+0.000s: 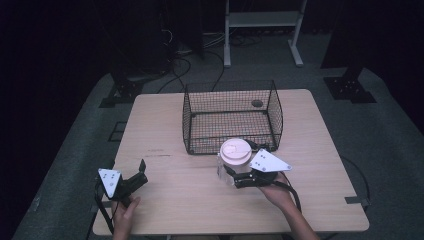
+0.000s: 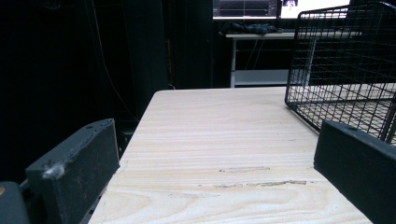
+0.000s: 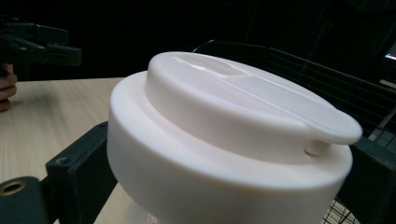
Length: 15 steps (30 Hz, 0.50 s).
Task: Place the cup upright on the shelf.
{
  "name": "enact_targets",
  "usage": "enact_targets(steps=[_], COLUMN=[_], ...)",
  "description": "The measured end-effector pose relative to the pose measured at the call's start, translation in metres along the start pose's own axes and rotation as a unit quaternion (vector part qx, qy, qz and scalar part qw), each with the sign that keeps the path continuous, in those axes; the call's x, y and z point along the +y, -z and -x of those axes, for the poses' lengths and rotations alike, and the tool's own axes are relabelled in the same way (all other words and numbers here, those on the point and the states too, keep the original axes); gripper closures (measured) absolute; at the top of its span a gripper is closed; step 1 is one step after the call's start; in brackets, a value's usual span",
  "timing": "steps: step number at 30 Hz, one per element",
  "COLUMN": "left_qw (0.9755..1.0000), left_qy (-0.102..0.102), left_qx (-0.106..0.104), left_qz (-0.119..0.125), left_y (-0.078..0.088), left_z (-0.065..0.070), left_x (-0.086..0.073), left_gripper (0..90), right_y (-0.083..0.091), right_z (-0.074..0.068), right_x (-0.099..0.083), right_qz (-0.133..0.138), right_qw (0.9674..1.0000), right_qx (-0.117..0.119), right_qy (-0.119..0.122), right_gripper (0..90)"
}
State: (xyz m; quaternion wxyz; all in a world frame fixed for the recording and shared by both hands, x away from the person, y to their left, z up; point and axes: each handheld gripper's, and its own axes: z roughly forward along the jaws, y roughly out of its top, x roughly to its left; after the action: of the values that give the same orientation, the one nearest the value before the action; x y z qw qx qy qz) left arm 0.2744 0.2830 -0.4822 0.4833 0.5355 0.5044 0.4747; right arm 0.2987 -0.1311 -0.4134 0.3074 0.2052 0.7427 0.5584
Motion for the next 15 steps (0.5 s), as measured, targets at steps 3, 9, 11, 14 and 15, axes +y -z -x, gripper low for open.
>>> enact_targets(steps=[3,9,11,14,15], left_qw=[1.0,1.0,1.0,1.0,1.0], left_qy=[0.0,-0.001,0.0,0.0,0.0], left_qx=[0.0,0.001,0.001,0.001,0.001], left_qz=[0.0,0.0,0.0,0.0,0.0], left_y=[0.0,0.0,0.0,0.0,0.0], left_z=[0.0,0.0,0.0,0.0,0.0], left_x=[0.0,0.0,0.0,0.0,0.0], left_gripper=[0.0,0.0,0.0,0.0,0.0], right_y=[0.003,0.007,0.008,0.01,0.011], right_z=[0.001,0.005,0.007,0.01,0.012], right_x=[0.006,0.014,0.017,0.021,0.022], right_qz=[0.002,0.007,0.005,0.004,0.004], right_qw=[1.0,0.9999,0.9999,0.9999,0.9999], right_qx=[-0.005,-0.006,-0.007,-0.011,-0.013], right_qy=[0.003,0.006,0.007,0.009,0.008], right_gripper=[4.5,4.6,4.5,4.6,4.6])
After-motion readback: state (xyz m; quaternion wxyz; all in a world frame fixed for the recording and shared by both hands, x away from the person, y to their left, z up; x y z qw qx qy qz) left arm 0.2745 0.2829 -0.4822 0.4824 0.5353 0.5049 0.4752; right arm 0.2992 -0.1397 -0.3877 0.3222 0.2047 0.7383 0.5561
